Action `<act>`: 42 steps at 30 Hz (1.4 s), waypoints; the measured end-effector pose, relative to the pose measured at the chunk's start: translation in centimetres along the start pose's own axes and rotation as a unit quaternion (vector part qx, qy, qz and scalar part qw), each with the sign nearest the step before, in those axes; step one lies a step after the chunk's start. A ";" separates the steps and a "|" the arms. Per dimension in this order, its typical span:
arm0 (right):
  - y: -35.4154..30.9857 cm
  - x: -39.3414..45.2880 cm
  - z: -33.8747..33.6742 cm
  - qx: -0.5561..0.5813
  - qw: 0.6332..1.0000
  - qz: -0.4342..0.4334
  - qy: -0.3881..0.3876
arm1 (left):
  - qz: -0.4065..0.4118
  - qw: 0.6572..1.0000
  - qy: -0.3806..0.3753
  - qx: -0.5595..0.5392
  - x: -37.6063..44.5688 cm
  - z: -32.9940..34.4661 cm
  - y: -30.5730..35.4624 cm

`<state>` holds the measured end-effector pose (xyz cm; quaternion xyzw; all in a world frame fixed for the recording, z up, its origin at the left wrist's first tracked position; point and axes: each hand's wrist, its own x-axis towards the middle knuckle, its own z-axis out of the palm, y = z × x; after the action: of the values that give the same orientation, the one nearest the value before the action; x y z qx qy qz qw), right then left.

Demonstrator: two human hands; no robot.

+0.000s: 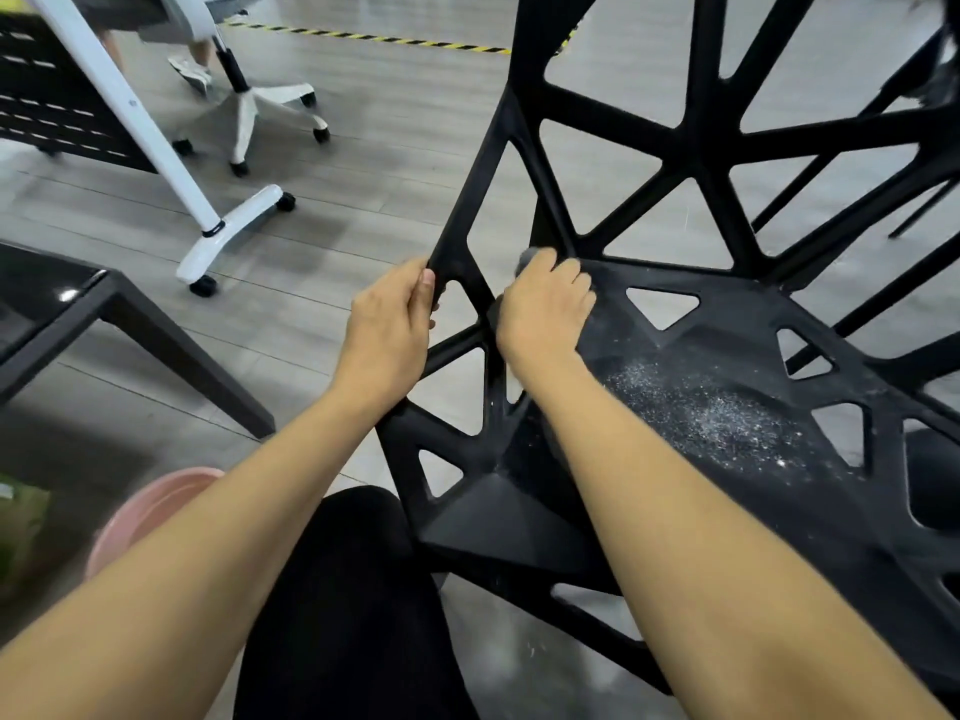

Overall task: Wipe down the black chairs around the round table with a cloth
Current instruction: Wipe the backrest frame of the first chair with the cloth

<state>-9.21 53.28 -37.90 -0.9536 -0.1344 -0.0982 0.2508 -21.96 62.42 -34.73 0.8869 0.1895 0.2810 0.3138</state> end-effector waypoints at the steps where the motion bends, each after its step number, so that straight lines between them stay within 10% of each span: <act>1: 0.5 1.5 0.0 -0.012 1.000 0.006 -0.009 | 0.004 1.000 0.002 0.002 0.0 0.0 0.0; 11: 7.4 6.3 0.9 -0.052 0.984 -0.117 0.124 | 0.013 1.000 0.012 0.022 0.6 0.5 -0.8; 25: 2.3 -4.7 -1.6 0.235 0.964 -0.116 -0.041 | -0.006 1.000 0.012 0.009 0.8 0.5 -0.2; 32: 2.3 -12.0 -4.1 0.118 0.956 -0.265 -0.048 | -0.011 1.000 0.015 0.024 1.0 0.3 0.3; 42: 8.9 -2.6 -2.4 -0.061 0.985 -0.162 0.026 | -0.017 0.998 0.022 0.061 0.8 0.2 0.0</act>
<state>-9.27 44.00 -40.53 -0.9299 -0.2739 -0.1704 0.1767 -21.19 62.73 -34.58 0.8949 0.2278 0.2826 0.2595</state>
